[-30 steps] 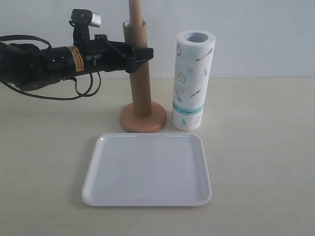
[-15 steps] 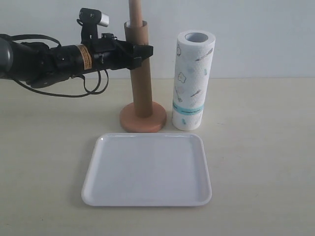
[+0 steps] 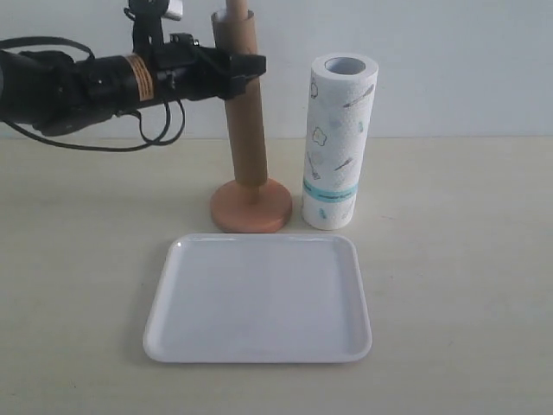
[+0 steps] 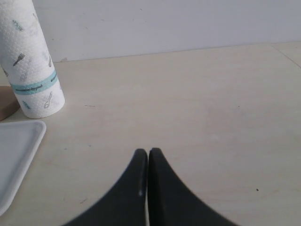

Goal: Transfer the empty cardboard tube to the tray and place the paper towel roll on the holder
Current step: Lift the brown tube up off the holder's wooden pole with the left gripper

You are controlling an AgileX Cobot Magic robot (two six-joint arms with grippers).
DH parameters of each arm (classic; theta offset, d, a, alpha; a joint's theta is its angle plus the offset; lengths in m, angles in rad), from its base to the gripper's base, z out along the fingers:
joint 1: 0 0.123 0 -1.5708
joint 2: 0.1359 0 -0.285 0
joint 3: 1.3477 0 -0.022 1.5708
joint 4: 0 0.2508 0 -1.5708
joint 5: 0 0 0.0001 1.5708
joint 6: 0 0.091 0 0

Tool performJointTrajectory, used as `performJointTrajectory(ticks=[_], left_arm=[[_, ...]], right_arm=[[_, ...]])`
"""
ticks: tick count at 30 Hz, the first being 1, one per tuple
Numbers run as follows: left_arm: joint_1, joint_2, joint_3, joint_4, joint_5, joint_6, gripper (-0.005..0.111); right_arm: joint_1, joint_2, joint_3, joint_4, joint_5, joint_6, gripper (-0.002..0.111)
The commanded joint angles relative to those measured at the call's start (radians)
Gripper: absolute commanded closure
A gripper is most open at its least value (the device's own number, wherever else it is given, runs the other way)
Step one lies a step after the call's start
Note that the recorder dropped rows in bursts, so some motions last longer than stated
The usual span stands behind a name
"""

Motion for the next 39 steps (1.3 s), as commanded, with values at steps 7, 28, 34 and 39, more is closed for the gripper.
performJointTrajectory(ticks=[7,28,34,39], left_arm=[[-0.005,-0.226,-0.005,-0.003,-0.006,-0.095,0.103],[-0.003,-0.572,-0.069,0.122,0.166,-0.335,0.103],[-0.003,-0.694,-0.075,0.161,0.172,-0.336,0.103],[-0.003,-0.813,-0.075,0.300,0.172,-0.333,0.103]], right_arm=[[-0.007,-0.005,-0.001,-0.002,-0.009,0.000,0.108],[-0.007,-0.005,-0.001,-0.002,-0.009,0.000,0.108],[-0.007,-0.005,-0.001,-0.002,-0.007,0.000,0.108],[-0.007,-0.005,-0.001,-0.002,-0.007,0.000,0.108]])
